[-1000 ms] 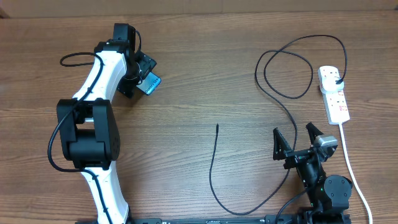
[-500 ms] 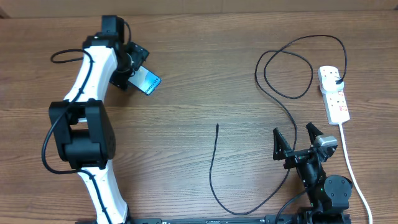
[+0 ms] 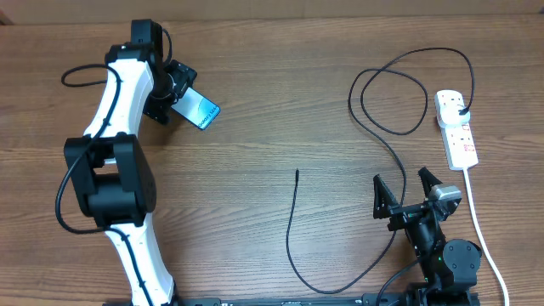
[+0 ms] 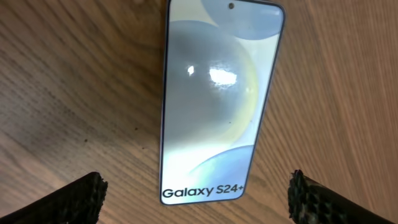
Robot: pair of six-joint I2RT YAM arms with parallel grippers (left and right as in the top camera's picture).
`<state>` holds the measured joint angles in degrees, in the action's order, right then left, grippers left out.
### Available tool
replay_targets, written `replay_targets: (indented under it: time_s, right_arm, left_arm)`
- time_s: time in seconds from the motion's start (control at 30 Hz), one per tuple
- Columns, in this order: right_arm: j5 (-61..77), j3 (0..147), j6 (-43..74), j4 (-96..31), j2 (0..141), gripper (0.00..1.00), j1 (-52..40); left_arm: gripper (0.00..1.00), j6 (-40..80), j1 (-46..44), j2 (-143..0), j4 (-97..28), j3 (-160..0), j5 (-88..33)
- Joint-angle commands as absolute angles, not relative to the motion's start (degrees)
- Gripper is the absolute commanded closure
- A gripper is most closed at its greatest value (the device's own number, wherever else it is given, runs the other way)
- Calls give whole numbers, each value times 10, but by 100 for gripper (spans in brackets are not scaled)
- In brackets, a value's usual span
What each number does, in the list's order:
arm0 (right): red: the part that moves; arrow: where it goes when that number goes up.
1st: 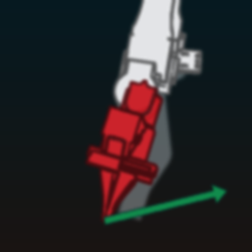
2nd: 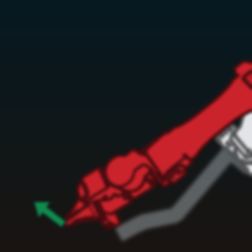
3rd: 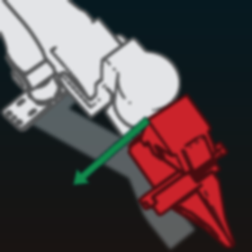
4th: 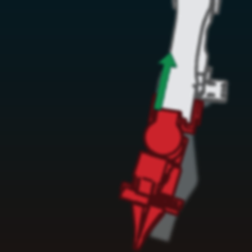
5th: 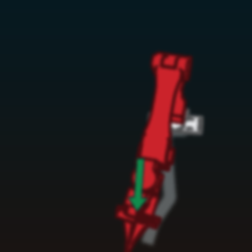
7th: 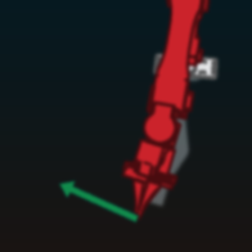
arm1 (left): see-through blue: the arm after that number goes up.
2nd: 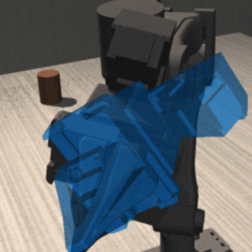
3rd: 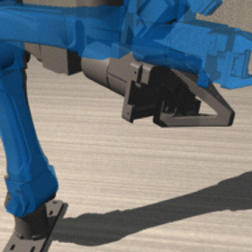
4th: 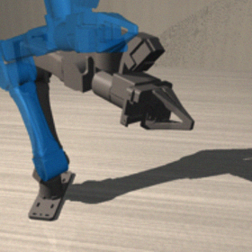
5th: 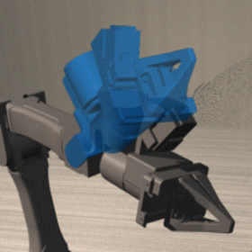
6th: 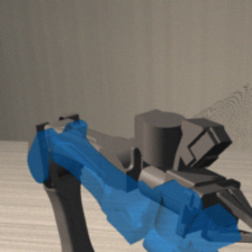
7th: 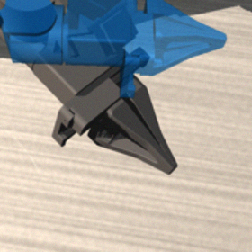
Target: Plug charger to phone and switch on socket
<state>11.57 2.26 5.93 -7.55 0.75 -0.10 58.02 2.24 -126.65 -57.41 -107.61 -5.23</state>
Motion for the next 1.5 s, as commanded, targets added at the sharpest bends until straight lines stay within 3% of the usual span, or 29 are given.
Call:
replay_targets:
  time_s: [0.0,0.23,0.57,1.47]
  right_arm:
    - [110,20,58,-74,4,0,-3]
    - [110,20,58,-74,4,0,-3]
    - [110,20,58,-74,4,0,-3]
    - [110,20,58,-74,4,0,-3]
  left_arm:
    - [3,555,17,-1316,-623,-1161,-39]
    - [0,548,14,-1404,-715,-1292,-37]
    - [0,567,-22,-1421,-712,-1293,22]
    - [0,584,-14,-1422,-713,-1279,19]
